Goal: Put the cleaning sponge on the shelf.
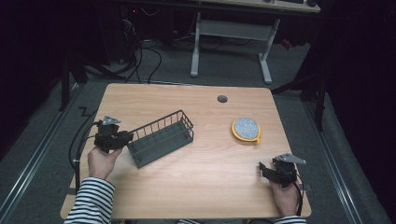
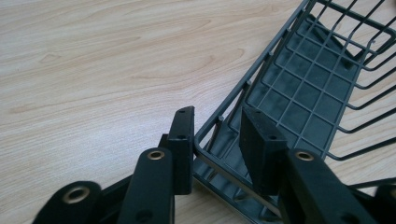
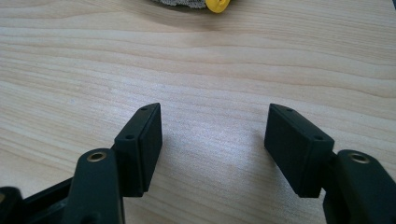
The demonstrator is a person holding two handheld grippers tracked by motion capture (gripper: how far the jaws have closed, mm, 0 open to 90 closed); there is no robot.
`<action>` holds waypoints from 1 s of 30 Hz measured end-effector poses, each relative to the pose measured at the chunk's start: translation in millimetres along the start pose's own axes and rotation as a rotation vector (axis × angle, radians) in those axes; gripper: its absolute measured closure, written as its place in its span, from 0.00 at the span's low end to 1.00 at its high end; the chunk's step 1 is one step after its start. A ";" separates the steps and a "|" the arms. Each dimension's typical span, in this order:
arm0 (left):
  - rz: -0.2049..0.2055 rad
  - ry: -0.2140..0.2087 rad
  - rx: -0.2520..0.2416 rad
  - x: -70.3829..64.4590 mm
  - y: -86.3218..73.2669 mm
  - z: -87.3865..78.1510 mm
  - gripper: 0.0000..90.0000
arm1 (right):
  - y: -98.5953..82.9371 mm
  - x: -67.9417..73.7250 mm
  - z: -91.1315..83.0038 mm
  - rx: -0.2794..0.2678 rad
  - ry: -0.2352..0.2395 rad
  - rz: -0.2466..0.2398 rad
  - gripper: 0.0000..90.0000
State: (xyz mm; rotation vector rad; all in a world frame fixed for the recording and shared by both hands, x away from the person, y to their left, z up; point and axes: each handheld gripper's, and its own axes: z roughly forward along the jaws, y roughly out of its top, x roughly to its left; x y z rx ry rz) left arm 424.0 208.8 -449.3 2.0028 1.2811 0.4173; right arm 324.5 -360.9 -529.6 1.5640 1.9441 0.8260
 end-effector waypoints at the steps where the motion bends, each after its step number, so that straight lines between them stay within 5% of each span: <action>1: -0.001 0.001 0.000 -0.1 0.0 -0.1 0.75 | 0.0 0.0 0.0 0.000 0.000 -0.001 0.41; 16: -0.007 0.011 -0.002 -17.2 1.7 3.2 0.77 | 0.0 -0.1 0.0 0.000 0.002 -0.002 0.41; 30: -0.013 -0.015 -0.005 -51.2 8.9 16.3 0.79 | -0.1 -0.2 0.0 -0.001 0.005 -0.003 0.40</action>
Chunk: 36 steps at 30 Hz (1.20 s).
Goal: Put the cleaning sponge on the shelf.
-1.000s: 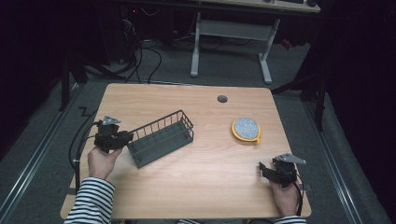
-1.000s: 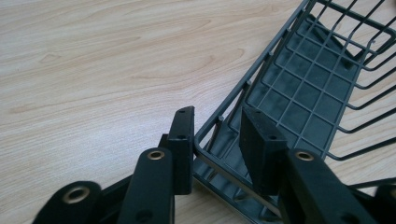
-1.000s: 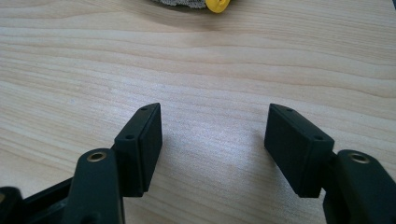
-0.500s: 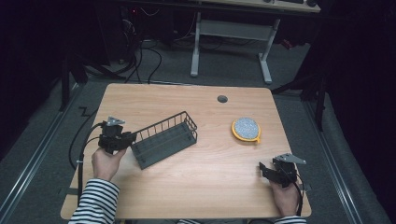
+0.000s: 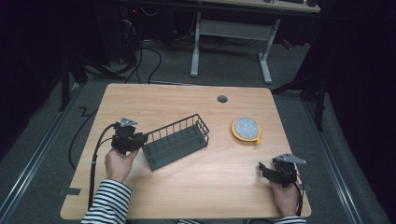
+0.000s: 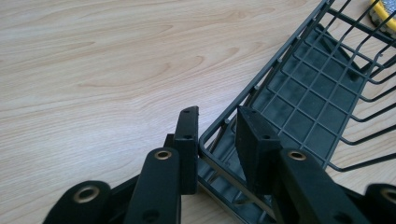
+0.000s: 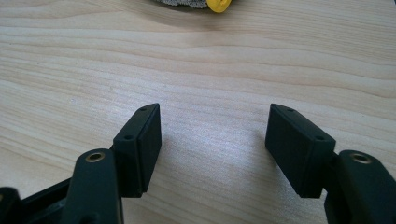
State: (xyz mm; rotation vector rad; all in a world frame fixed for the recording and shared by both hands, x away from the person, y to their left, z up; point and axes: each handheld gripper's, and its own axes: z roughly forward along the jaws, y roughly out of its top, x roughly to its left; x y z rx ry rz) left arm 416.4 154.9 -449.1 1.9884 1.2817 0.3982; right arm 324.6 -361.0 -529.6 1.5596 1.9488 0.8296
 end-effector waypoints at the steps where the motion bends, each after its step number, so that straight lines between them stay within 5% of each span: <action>1: 0.001 0.000 0.000 -2.0 0.4 0.8 0.79 | 0.0 0.0 0.0 0.000 0.000 0.000 0.40; 16: -0.003 -0.024 0.000 -27.4 4.1 8.9 0.79 | 0.0 -0.1 0.0 0.000 0.000 0.000 0.40; 26: -0.012 -0.037 -0.005 -32.7 3.5 10.0 0.78 | 0.0 0.0 0.0 0.000 0.000 0.000 0.40; 29: -0.008 -0.039 -0.007 -31.8 2.4 10.0 0.72 | 0.0 0.0 0.0 0.000 0.000 0.000 0.40; 32: -0.006 -0.033 -0.029 -29.4 -1.2 8.9 0.51 | 0.1 0.0 -0.1 0.002 0.000 -0.001 0.40; 36: -0.013 -0.035 -0.059 -25.5 -3.5 3.7 0.42 | 0.0 0.3 0.0 0.000 0.001 -0.005 0.40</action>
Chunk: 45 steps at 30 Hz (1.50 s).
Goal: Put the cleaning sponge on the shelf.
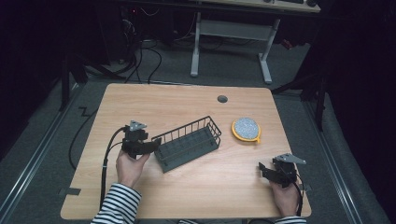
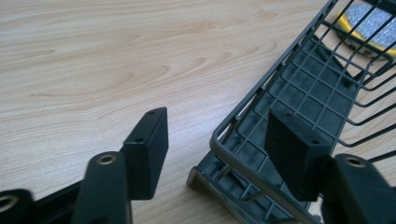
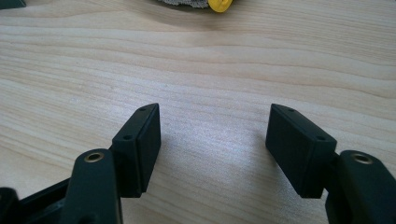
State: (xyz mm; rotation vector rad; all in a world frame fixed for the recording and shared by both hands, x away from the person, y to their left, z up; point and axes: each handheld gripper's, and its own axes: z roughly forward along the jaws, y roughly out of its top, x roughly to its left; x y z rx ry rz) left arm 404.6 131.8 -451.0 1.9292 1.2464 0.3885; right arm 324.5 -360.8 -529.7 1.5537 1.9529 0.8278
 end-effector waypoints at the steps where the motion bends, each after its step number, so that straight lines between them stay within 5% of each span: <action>1: -0.006 -0.009 -0.023 1.9 -0.3 -6.1 0.42 | 0.0 0.0 0.0 0.000 0.000 0.000 0.40; 9: -0.015 -0.013 -0.084 9.6 -3.3 -26.3 0.40 | 0.0 0.0 0.0 0.000 0.000 0.000 0.40; 14: -0.042 -0.007 -0.115 21.6 -18.8 -38.5 0.40 | 0.1 0.0 0.1 0.000 0.001 0.000 0.40; 27: -0.089 0.039 -0.055 40.6 -58.0 -30.9 0.40 | 0.7 0.3 0.7 0.001 0.003 -0.002 0.40; 45: -0.019 0.154 0.043 47.9 -86.1 -0.4 0.38 | 1.0 1.0 0.8 0.001 0.016 -0.009 0.41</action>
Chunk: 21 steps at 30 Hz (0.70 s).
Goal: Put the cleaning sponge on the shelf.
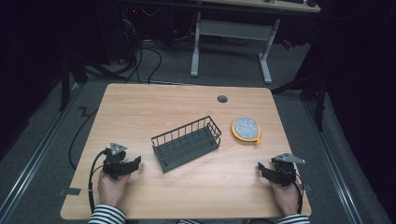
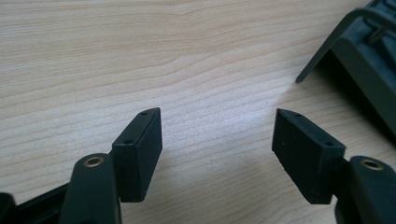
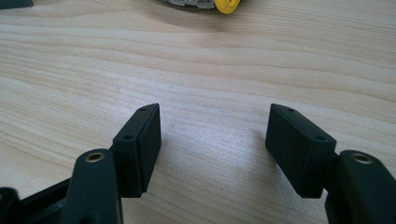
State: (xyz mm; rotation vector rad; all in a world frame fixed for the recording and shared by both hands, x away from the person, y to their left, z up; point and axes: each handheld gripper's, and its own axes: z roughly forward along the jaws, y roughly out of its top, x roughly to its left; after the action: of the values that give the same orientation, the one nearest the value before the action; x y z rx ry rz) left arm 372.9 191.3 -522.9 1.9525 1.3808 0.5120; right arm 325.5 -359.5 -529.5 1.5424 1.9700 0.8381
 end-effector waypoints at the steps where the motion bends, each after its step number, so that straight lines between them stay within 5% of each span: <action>1: 0.000 0.000 0.000 0.0 0.0 0.0 0.38 | 0.0 0.0 0.0 0.000 0.000 0.000 0.41; 18: 0.029 0.026 0.002 -2.0 -1.5 12.4 0.37 | 12.2 -4.5 -6.0 -0.032 0.049 0.051 0.51; 21: 0.044 0.030 -0.031 -3.0 -5.8 13.6 0.36 | 19.6 -5.3 -7.4 -0.036 0.066 0.053 0.51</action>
State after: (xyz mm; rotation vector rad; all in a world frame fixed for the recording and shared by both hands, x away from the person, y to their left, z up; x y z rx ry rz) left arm 376.9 185.6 -536.2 1.9608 1.3435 0.5823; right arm 334.6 -362.6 -510.1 1.5708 1.9571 0.9516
